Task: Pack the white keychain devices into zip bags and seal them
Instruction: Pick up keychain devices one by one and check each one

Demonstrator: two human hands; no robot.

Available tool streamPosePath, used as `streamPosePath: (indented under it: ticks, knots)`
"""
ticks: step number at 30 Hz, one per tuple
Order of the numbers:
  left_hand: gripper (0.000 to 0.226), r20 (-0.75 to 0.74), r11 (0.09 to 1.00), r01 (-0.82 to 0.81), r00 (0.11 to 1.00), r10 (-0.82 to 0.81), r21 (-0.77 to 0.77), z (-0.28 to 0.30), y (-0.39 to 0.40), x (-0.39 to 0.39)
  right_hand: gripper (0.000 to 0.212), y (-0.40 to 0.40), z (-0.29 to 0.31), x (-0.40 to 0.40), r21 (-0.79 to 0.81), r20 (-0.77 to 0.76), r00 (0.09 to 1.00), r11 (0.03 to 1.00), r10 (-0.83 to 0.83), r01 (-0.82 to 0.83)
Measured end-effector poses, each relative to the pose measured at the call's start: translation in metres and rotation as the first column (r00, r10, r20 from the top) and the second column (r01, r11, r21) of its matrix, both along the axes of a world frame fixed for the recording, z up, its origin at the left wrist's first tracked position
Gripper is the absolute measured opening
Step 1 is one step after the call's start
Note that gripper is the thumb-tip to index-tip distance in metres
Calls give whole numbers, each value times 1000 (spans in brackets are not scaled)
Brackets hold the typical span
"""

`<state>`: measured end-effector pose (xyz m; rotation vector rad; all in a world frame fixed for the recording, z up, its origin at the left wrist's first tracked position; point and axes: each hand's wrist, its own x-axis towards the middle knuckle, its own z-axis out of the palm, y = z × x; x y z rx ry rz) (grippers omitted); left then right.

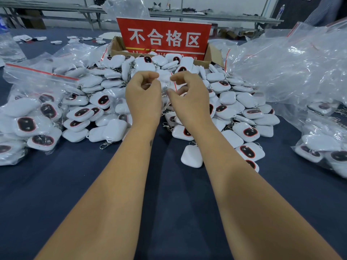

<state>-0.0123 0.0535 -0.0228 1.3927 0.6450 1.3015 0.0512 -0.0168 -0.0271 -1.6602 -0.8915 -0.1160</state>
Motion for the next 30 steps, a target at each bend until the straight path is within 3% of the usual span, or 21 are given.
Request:
streamPosePath:
  ticks: [3,6,8,11,14,16,18,20,22,24,27,30]
  knots:
    - [32,34,1000,-27,999,27,-16,1,1,0,30,-2,0,0,-66,20,999,997,-50,51]
    - [29,77,996,-93,993,94,-10,0,0,-2,46,-3,-3,-2,-162,-83,996,985,42,-55]
    - [26,69,992,-120,991,118,29,0,-2,-3,49,-3,-2,-3,-106,-129,988,989,84,-98]
    - [26,-24,988,-55,998,59,141,1,-8,-1,36,-6,4,-1,80,-205,972,992,116,-101]
    - [25,-215,973,94,976,-47,213,-2,-10,4,26,-10,6,1,96,-269,953,989,137,-115]
    - [28,-336,965,150,939,-71,215,-9,-4,6,26,-13,8,3,-23,-281,954,993,105,-116]
    - [34,-448,967,170,891,-69,190,-15,2,7,26,-15,11,7,-255,-156,988,965,21,-61]
    - [34,-484,969,171,873,-66,177,-18,5,8,21,-20,17,7,-496,22,1000,868,-10,20]
    - [29,-482,974,163,874,-68,158,-17,5,9,11,-22,22,4,-639,64,997,769,38,12]
    - [27,-481,980,138,875,-52,146,-17,6,10,8,-23,22,1,-720,69,992,693,103,-22]
    - [31,-467,981,99,884,-10,167,-16,6,6,25,-24,18,2,-792,185,970,608,160,51]
    - [33,-466,978,99,885,-2,184,-15,5,3,31,-23,16,3,-684,200,974,726,101,66]
